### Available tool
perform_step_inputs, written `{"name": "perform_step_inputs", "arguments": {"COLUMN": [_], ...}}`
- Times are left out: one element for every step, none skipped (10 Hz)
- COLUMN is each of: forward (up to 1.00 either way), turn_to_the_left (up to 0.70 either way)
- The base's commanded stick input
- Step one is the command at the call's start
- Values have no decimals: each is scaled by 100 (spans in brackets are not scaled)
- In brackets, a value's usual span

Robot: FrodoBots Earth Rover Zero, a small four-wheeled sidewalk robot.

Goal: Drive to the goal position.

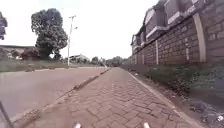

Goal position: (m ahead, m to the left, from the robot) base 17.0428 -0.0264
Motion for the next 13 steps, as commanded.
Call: {"name": "perform_step_inputs", "arguments": {"forward": [50, 50, 50, 50, 50, 50, 50, 50, 50, 50, 50, 50, 50], "turn_to_the_left": [0, 0, 0, 0, 0, 0, 0, -22, -47, -50, -50, -38, -23]}}
